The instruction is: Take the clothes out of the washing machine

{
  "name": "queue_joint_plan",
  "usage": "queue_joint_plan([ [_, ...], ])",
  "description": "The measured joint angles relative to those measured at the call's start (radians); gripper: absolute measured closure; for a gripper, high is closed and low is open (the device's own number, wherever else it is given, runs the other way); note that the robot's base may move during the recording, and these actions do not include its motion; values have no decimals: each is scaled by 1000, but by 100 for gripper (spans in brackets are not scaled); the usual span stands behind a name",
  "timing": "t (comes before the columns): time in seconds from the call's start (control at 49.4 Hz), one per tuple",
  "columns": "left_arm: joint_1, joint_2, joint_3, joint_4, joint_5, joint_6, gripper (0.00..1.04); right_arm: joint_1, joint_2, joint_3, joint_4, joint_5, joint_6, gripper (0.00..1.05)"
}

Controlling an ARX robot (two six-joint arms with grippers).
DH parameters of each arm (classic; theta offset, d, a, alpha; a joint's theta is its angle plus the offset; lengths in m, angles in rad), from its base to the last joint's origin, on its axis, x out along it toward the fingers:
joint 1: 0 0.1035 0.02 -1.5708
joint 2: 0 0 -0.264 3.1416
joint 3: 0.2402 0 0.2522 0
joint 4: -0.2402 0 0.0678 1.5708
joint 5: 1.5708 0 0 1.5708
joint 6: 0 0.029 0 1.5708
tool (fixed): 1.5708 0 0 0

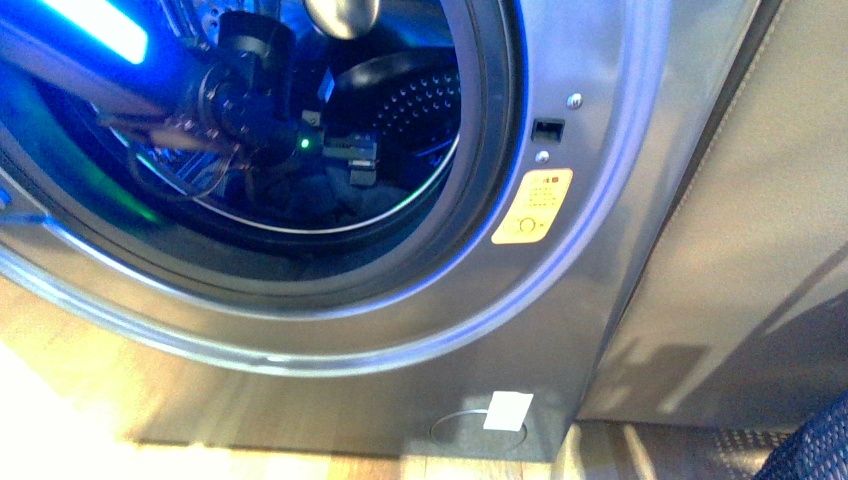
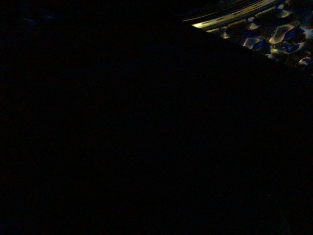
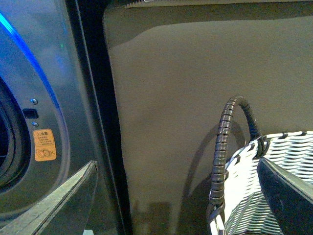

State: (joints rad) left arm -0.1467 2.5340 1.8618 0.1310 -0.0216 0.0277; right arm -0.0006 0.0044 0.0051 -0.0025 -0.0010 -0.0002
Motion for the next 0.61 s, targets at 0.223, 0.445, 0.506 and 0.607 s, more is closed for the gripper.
queue_joint_plan([
  [0.223, 1, 34, 31, -99, -31, 21, 7, 0, 0, 0, 0, 0, 0, 8],
  [0.445, 3, 42, 50, -179, -31, 15, 22, 0, 0, 0, 0, 0, 0, 8],
  [0.506, 3, 42, 56, -184, -36, 14, 32, 0, 0, 0, 0, 0, 0, 8],
  [0.607, 5, 42, 63, -188, -36, 6, 46, 0, 0, 0, 0, 0, 0, 8],
])
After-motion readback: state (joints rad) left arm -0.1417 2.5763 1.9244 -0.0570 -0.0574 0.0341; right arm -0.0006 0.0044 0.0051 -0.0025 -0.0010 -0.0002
